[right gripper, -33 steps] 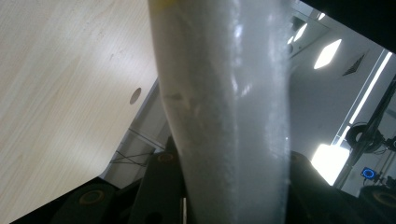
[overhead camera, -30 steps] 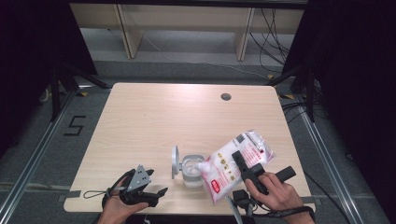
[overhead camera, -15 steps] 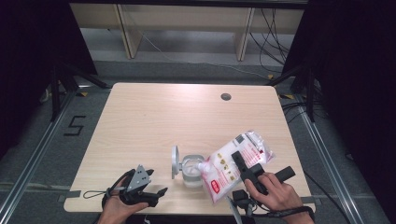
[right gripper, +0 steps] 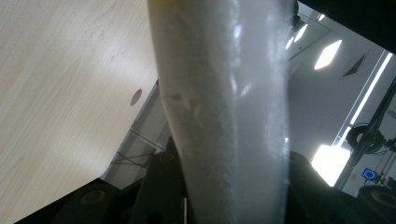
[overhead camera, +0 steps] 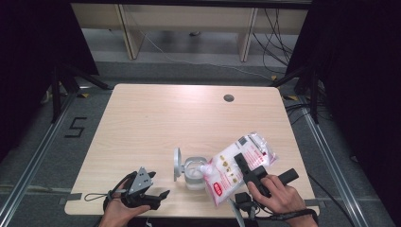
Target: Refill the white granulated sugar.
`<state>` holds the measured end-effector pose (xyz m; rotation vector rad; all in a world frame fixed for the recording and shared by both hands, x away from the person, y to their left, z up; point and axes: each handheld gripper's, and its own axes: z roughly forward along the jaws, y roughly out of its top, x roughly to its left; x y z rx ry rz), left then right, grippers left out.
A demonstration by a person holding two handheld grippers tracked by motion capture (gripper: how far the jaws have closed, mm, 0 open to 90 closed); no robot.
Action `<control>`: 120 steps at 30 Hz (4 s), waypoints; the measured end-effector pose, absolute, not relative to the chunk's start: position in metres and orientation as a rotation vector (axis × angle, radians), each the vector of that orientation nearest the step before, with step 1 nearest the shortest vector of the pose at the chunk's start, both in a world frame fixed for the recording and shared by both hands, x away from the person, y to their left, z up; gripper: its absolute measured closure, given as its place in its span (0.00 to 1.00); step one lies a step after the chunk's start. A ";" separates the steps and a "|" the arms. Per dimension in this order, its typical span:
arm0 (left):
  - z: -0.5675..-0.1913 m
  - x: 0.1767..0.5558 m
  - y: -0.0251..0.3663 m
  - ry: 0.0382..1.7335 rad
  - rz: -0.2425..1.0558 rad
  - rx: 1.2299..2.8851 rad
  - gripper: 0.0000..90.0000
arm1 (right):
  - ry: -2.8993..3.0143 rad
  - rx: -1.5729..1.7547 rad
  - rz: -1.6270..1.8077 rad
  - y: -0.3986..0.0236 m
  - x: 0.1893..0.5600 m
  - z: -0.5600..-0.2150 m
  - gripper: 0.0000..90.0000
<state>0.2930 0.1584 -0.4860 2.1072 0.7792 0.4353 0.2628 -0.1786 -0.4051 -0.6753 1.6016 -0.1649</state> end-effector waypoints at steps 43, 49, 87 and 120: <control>-0.485 0.292 0.158 0.776 0.437 2.112 0.23 | 1.622 -0.627 -0.145 -0.180 0.262 -0.408 0.83; -0.486 0.292 0.157 0.785 0.435 2.100 0.23 | 1.615 -0.627 -0.145 -0.180 0.261 -0.407 0.83; -0.485 0.292 0.158 0.778 0.439 2.110 0.23 | 1.600 -0.672 -0.171 -0.180 0.262 -0.403 0.83; -0.485 0.293 0.160 0.778 0.446 2.121 0.23 | 1.796 -0.448 0.159 -0.206 0.273 -0.421 0.84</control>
